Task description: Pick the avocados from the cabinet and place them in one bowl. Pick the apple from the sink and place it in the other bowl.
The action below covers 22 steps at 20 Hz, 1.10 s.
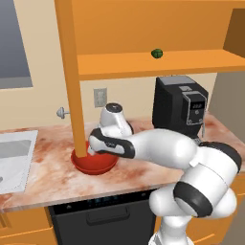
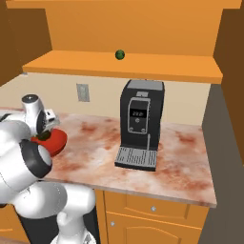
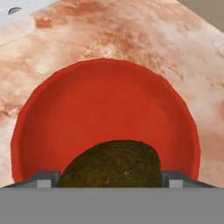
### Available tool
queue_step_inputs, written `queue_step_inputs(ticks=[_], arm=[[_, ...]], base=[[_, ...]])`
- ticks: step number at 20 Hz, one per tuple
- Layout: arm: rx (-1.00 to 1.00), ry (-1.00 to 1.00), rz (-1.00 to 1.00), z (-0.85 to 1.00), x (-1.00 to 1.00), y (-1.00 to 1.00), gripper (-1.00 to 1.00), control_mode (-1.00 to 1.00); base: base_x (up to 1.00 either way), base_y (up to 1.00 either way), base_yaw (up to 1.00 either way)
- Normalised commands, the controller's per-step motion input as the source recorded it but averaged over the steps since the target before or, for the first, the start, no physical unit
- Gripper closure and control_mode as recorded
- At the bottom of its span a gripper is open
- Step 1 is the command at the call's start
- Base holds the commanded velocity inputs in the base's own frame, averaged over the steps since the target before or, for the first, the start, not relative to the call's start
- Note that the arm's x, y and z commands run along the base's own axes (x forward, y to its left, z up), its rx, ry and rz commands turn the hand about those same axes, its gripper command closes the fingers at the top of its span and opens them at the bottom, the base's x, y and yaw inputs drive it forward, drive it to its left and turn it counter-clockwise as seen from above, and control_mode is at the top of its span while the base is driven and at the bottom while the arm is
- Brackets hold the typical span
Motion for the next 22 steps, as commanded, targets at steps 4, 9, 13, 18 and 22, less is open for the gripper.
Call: queue_step_inputs(ticks=[4,9,13,18,22], arm=[[-0.05,0.02,0.09,-0.52,0.24,0.17,1.00,-1.00],[-0.05,0.00,0.08,-0.47,0.22,0.18,1.00,-1.00],[0.00,0.02,0.05,-0.32,0.12,0.11,1.00,-1.00],[0.01,0.04,0.03,-0.23,0.00,0.01,-1.00,-1.00],[0.00,0.01,0.02,-0.04,0.00,0.00,-1.00,-1.00]], base=[[0.00,0.00,0.00],[0.00,0.00,0.00],[0.00,0.00,0.00],[0.00,0.00,0.00],[0.00,0.00,0.00]])
